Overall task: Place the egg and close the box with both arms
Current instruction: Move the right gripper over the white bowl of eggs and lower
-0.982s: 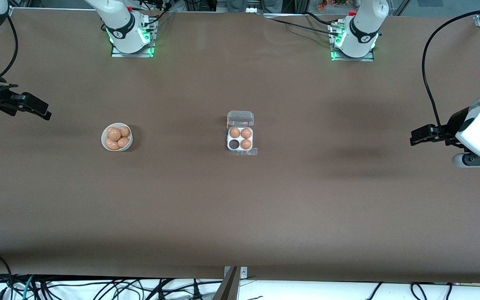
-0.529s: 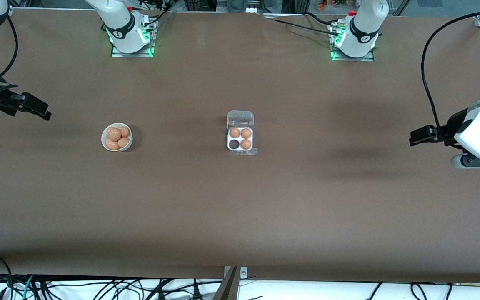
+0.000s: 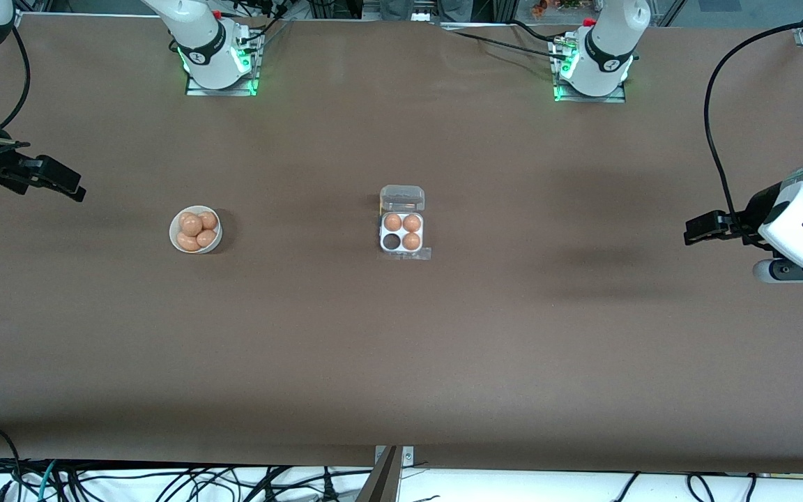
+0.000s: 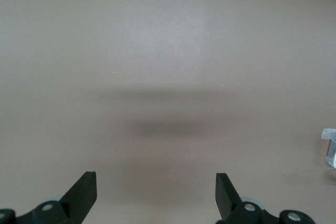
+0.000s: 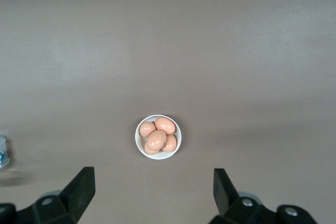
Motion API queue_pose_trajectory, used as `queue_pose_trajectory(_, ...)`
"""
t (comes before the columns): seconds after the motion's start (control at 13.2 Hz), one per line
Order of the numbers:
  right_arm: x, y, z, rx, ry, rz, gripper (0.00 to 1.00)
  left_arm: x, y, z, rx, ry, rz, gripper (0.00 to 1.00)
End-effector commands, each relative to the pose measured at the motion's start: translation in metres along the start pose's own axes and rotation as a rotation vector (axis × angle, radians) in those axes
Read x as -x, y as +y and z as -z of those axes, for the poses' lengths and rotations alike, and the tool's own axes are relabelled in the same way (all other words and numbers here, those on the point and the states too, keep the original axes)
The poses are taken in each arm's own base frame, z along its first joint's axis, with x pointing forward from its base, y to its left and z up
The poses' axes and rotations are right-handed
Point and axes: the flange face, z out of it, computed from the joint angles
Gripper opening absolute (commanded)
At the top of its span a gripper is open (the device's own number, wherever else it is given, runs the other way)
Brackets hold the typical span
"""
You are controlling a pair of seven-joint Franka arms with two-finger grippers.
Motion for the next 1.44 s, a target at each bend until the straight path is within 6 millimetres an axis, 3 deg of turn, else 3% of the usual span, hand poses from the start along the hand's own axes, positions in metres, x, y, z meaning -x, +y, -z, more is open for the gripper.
queue_pose_trajectory(0.0, -0.009, -0.006, -0.021, 0.017, -0.041, 0.012, 1.00, -0.001, 0.000, 0.005, 0.022, 0.003, 0.007, 1.00)
queue_pose_trajectory(0.15, -0.017, -0.029, -0.056, 0.027, -0.103, 0.050, 1.00, -0.001, 0.000, 0.005, 0.020, 0.003, 0.005, 1.00)
queue_pose_trajectory(0.45, -0.039, -0.033, -0.152, 0.032, -0.226, 0.045, 1.00, -0.002, -0.001, 0.005, 0.022, 0.003, 0.008, 1.00)
queue_pose_trajectory(0.68, -0.033, -0.035, -0.215, -0.028, -0.196, 0.016, 1.00, -0.001, 0.000, 0.006, 0.022, 0.004, 0.007, 1.00)
queue_pose_trajectory(1.06, -0.002, -0.029, -0.287, -0.072, -0.238, -0.042, 1.00, -0.001, 0.000, 0.006, 0.022, 0.004, 0.007, 1.00)
queue_pose_trajectory(1.36, 0.011, -0.021, -0.320, -0.051, -0.305, -0.113, 1.00, -0.001, 0.000, 0.005, 0.022, 0.003, 0.007, 1.00)
